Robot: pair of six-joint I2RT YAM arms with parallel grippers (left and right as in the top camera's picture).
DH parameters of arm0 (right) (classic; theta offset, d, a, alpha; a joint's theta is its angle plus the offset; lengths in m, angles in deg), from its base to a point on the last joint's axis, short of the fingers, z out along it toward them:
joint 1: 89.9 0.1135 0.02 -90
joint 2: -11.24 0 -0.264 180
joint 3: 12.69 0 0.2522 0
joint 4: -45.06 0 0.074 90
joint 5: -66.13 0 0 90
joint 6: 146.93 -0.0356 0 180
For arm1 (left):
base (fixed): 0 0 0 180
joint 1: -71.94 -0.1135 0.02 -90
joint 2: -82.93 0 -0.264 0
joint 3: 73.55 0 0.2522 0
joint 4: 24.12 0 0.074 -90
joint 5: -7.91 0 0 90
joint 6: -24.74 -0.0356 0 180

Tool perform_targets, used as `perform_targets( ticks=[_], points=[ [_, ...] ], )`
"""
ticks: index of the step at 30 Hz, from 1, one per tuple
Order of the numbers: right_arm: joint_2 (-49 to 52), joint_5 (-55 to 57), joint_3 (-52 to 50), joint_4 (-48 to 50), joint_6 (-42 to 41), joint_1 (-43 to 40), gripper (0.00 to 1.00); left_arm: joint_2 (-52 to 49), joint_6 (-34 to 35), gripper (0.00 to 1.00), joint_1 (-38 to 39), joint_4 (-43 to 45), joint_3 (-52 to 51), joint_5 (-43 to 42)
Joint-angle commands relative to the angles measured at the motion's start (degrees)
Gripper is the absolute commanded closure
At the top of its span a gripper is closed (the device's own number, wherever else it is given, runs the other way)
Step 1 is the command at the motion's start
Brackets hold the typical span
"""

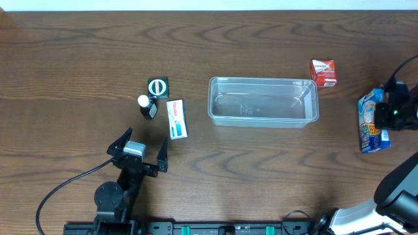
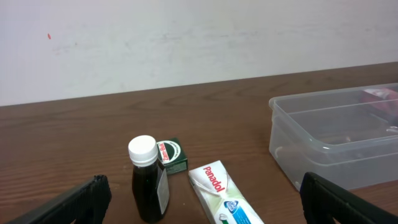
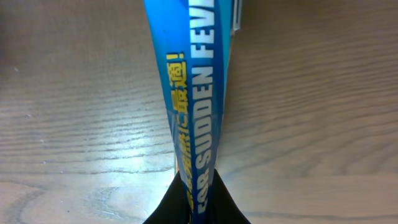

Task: Pack container
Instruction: 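Lower the right gripper and grasp the blue Kool Fever box, then lift the blue box and carry it over the clear container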

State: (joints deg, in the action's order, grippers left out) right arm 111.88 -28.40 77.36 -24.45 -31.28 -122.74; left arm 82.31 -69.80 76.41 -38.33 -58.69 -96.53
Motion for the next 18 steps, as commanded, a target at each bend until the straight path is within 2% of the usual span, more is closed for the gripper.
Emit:
perform_targets(
  ticks=[1, 8, 18],
  points=[
    [-2.84, -2.03, 5.57, -1.46, -1.66, 0.61, 0.97, 0.39, -0.39, 0.02, -0.44, -2.12, -0.87, -0.98],
    [-5.57, -6.45, 15.26, -4.57, -1.62, 5.11, 0.99, 0.39, -0.39, 0.02, -0.44, -2.14, -0.87, -0.98],
    [-7.91, -6.45, 25.49, -6.14, 3.61, 22.91, 0.99, 0.39, -0.39, 0.02, -0.44, -2.14, -0.87, -0.98]
  ],
)
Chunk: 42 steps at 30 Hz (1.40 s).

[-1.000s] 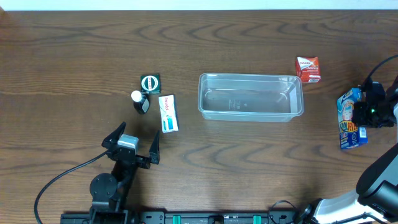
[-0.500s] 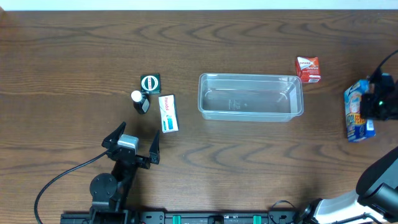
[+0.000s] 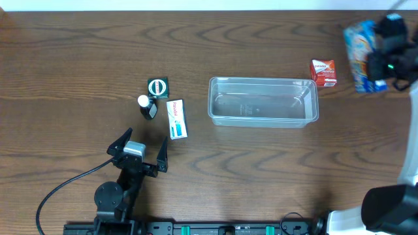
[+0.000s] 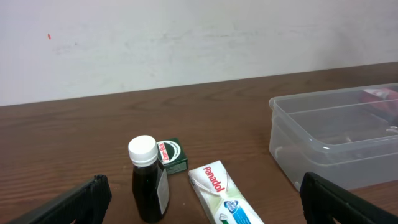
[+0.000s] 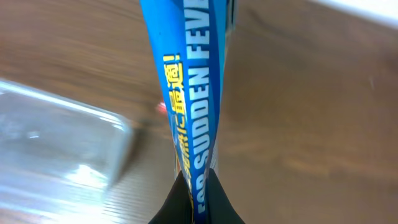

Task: Pack container
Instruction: 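Lift the blue box and carry it over the clear container, then lower the blue box into the container's right side and release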

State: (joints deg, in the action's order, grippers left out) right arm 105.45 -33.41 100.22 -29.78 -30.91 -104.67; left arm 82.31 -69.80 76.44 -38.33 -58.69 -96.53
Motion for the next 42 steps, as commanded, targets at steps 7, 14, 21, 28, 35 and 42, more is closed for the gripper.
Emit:
perform_targets(
  ticks=[7, 14, 21, 28, 35, 42],
  points=[
    [-1.53, -0.98, 3.21, -3.98, 13.42, 19.17, 0.99, 0.39, -0.39, 0.02, -0.46, -2.12, -0.87, -0.98],
    [-1.22, 0.96, 3.04, -10.69, 23.32, 24.96, 0.97, 0.39, -0.39, 0.02, -0.46, -2.14, -0.87, -0.98],
    [-1.16, 1.14, -1.20, -15.26, 32.70, 24.90, 0.96, 0.39, -0.39, 0.02, -0.46, -2.14, -0.87, -0.98],
    [-1.09, 1.62, -9.57, -9.94, 40.59, 24.85, 0.95, 0.39, -0.39, 0.02, -0.46, -2.14, -0.87, -0.98],
    [-1.07, 2.05, -14.51, -5.51, 45.00, 24.87, 0.99, 0.39, -0.39, 0.02, -0.46, -2.14, -0.87, -0.98],
    [-1.07, 2.25, -17.14, -5.20, 47.04, 24.79, 0.99, 0.39, -0.39, 0.02, -0.46, -2.14, -0.87, -0.98]
  ],
)
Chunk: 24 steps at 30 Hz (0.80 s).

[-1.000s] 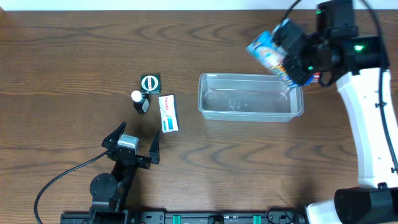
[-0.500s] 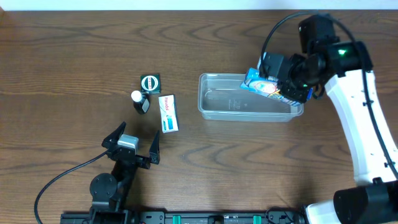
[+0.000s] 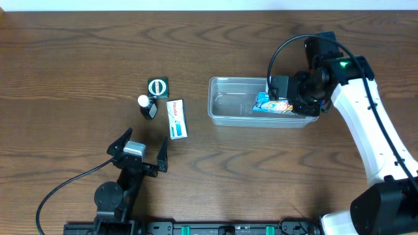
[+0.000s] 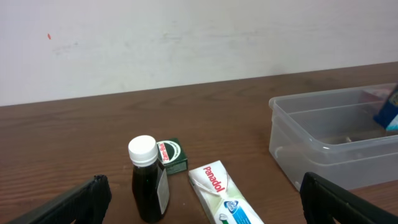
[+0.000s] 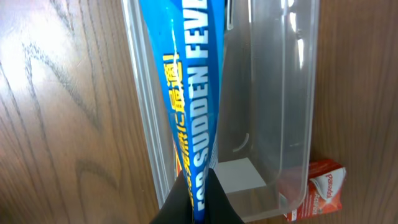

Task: Pack container
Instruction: 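Lower the blue box into the container's right side and release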

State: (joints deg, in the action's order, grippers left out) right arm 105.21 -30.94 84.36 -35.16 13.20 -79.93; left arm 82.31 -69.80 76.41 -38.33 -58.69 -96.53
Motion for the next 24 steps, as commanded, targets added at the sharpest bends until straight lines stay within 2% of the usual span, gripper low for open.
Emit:
perform_targets(
  ticks=[1, 5, 24],
  points=[
    [-0.83, -0.17, -1.81, 0.28, 3.48, 0.07, 0.99, 0.39, -0.39, 0.02, -0.44, -2.14, -0.87, -0.98],
    [-0.83, -0.17, -4.24, 1.57, 6.51, 0.07, 0.99, 0.39, -0.39, 0.02, -0.44, -2.14, -0.87, -0.98],
    [-0.70, -0.20, -11.19, 8.85, 6.43, 0.07, 0.99, 0.39, -0.39, 0.02, -0.44, -2.12, -0.87, -0.98]
  ],
)
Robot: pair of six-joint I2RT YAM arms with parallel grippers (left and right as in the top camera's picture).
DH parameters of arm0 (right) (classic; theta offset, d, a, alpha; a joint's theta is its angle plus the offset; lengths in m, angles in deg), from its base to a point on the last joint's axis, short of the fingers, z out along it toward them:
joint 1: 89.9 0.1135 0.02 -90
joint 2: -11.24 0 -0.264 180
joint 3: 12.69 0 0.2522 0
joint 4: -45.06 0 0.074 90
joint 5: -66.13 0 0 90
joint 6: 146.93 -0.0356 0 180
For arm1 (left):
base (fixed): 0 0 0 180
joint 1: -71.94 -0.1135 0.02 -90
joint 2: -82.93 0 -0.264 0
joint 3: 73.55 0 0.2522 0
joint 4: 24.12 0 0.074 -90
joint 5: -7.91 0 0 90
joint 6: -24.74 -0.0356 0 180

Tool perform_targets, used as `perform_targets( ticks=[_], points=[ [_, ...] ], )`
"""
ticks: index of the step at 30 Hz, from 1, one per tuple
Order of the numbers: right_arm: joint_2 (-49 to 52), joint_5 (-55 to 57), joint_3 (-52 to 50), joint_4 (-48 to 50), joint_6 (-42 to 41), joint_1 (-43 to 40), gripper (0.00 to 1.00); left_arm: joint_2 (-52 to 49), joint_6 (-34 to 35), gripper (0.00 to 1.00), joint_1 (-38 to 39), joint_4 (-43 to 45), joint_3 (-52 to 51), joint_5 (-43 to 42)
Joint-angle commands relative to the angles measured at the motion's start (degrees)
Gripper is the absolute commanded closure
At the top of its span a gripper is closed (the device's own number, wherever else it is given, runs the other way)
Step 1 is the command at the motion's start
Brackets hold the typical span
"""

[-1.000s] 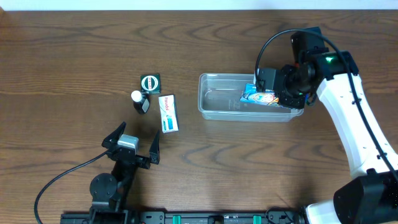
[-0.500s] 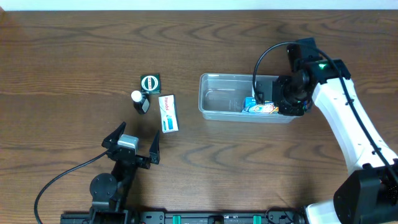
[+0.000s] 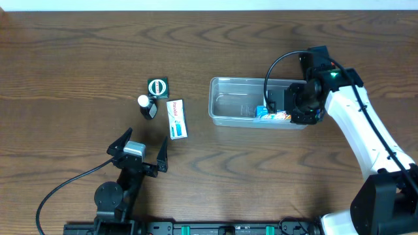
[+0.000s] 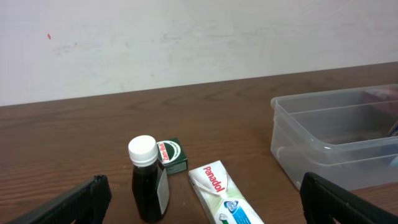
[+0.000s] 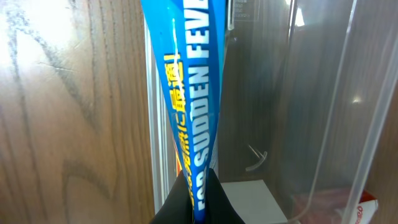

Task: Pack container
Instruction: 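Lower the blue box into the container's right side and release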

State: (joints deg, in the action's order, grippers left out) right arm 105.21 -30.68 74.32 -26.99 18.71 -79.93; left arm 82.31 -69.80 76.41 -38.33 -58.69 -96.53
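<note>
The clear plastic container (image 3: pixel 228 104) lies at mid table. My right gripper (image 3: pixel 287 109) is shut on a blue fever-patch packet (image 5: pixel 186 93), holding it low inside the container's right end; a bit of the packet (image 3: pixel 268 114) shows in the overhead view. A dark bottle with a white cap (image 4: pixel 148 180), a small green box (image 4: pixel 172 155) and a white Panadol box (image 4: pixel 221 194) lie left of the container. My left gripper (image 4: pixel 199 199) rests open near the front edge behind them. A red box (image 5: pixel 364 205) lies beyond the container's right end.
The right arm (image 3: pixel 366 143) reaches in from the lower right over the table. A black cable (image 3: pixel 271 72) loops over the container's right end. A cable (image 3: pixel 59 196) trails left of the left arm's base.
My right gripper has sunk lower into the container's right end with the blue packet and shifted slightly toward the front wall. The left arm has not moved.
My right gripper was shut on the blue packet at the table's right edge. Then it held the packet lifted near the far right corner. Then it was over the container's right end, and now it holds the packet down inside it. The left side stayed unchanged.
</note>
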Motion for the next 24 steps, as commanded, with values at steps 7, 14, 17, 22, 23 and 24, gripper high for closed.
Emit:
perform_targets(
  ticks=[7, 14, 17, 22, 23, 24],
  points=[
    [-0.68, 0.04, -5.20, 4.98, 0.94, 0.07, 0.98, 0.39, -0.39, 0.02, -0.44, -2.14, -0.87, -0.98],
    [-0.68, 0.81, -5.29, 4.72, 0.39, 0.07, 0.98, 0.39, -0.39, 0.02, -0.44, -2.14, -0.87, -0.98],
    [-0.68, 0.81, -5.29, 4.74, 0.04, 0.07, 0.94, 0.39, -0.39, 0.02, -0.44, -2.12, -0.87, -0.98],
    [-0.68, 0.79, -5.31, 4.74, -1.36, 0.07, 0.91, 0.39, -0.39, 0.02, -0.44, -2.14, -0.87, -0.98],
    [-0.68, 0.79, -5.38, 4.72, -2.19, 0.07, 0.89, 0.39, -0.39, 0.02, -0.44, -2.14, -0.87, -0.98],
    [-0.68, 0.81, -5.44, 4.72, -2.86, 0.07, 0.87, 0.39, -0.39, 0.02, -0.44, -2.14, -0.87, -0.98]
  ],
)
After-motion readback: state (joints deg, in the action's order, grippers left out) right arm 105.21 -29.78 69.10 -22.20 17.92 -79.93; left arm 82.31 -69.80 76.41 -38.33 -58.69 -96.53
